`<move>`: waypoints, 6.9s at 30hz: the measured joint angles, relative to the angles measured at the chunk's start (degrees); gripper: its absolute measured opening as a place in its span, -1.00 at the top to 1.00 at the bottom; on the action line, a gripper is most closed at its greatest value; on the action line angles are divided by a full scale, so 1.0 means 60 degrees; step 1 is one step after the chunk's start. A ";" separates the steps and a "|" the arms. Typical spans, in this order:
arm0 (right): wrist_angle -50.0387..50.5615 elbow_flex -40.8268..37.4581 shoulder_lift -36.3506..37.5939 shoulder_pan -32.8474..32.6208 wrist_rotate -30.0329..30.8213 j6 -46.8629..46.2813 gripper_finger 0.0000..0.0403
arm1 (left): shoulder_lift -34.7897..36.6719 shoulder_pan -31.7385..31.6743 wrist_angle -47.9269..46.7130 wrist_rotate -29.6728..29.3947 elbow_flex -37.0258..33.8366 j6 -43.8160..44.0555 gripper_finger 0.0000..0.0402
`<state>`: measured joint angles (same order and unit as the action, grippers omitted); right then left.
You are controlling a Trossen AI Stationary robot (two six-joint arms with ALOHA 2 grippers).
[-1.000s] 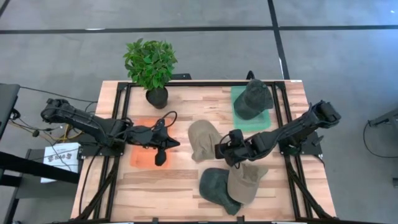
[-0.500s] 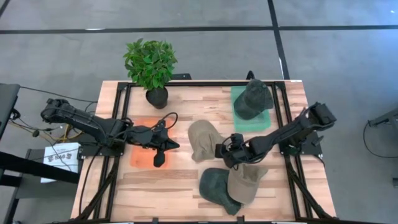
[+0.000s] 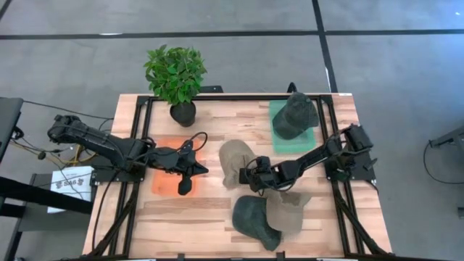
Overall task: Pick & Place hat
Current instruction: Put the top brown cap into the orange bin
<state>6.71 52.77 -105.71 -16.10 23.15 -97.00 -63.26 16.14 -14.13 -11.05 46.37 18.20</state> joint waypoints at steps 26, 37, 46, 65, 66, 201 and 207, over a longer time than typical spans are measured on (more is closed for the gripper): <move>0.4939 0.1712 0.3772 0.0060 -0.0698 0.6540 0.98 | 0.0000 -0.0047 0.0213 0.0059 0.0000 -0.0528 1.00; 0.9926 0.6530 0.2799 0.0942 -0.2536 1.1600 0.99 | 0.0000 -0.0478 0.0919 0.0081 0.0000 -0.0533 1.00; 1.3445 1.0445 0.0516 0.1461 -0.3874 1.6172 1.00 | 0.0000 -0.0782 0.1617 0.0361 0.0000 -0.0532 1.00; 1.3275 1.2513 -0.0894 0.1472 -0.3596 2.1456 1.00 | -0.0007 -0.0910 0.2683 0.0590 0.0004 -0.0970 0.41; 1.3217 1.2513 -0.0889 0.1470 -0.3590 2.1486 1.00 | -0.0007 -0.0948 0.2814 0.0573 0.0004 -0.0991 0.34; 1.3359 1.2036 -0.0076 -0.0065 -0.1071 1.3955 0.47 | 0.2758 -0.0929 -0.6999 -0.1045 -0.0160 0.3424 1.00; 1.3038 1.2036 -0.0076 -0.0187 -0.1073 1.3481 0.52 | 0.2719 -0.0933 -0.6078 -0.1048 -0.0947 0.3625 1.00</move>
<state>84.94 124.99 -106.17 -17.22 16.71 -16.12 -46.95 10.55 -50.59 -17.34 40.69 39.95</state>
